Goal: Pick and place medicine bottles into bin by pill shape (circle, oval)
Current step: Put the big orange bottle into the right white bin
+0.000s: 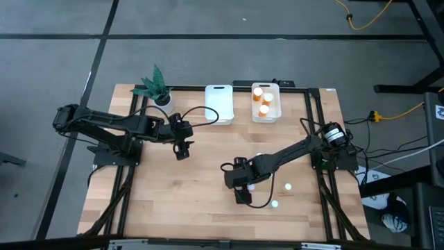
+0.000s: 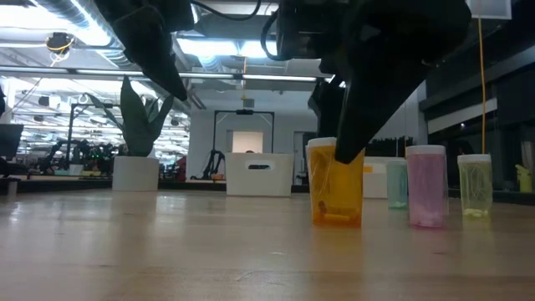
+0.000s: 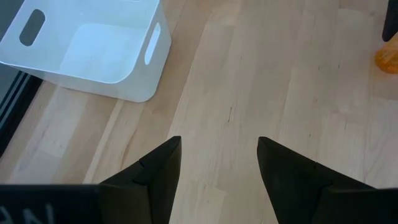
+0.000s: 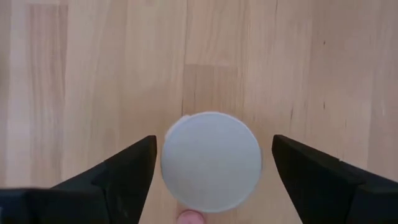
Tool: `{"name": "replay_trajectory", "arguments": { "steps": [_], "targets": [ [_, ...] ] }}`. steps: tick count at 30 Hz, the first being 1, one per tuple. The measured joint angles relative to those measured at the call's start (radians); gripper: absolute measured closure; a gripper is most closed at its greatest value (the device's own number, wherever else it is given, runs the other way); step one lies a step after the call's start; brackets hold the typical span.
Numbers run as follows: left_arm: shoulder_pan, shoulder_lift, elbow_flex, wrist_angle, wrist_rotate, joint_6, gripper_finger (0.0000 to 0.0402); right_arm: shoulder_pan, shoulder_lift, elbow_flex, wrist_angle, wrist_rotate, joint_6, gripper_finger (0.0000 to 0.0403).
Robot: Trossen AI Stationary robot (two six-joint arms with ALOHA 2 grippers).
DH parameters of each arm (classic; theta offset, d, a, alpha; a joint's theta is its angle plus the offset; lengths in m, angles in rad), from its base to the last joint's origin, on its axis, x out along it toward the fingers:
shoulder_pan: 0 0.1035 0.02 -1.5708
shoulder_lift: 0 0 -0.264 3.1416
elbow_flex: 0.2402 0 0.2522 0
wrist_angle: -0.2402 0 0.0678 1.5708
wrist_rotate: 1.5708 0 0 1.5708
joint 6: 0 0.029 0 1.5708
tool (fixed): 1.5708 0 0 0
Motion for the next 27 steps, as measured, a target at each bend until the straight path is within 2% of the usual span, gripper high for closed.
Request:
{"name": "replay_trajectory", "arguments": {
  "steps": [10,24,27],
  "targets": [
    [0.0,0.0,0.0,0.0,0.0,0.0,0.0199,0.0,0.005,0.0,-0.003,0.023,0.016,0.009],
    [0.0,0.0,0.0,0.0,0.0,0.0,0.0199,0.0,0.003,0.008,-0.01,0.025,0.068,0.0192],
    [0.0,0.0,0.0,0.0,0.0,0.0,0.0199,-0.006,0.002,0.054,-0.065,0.03,0.067,0.0195]
  ]
}}
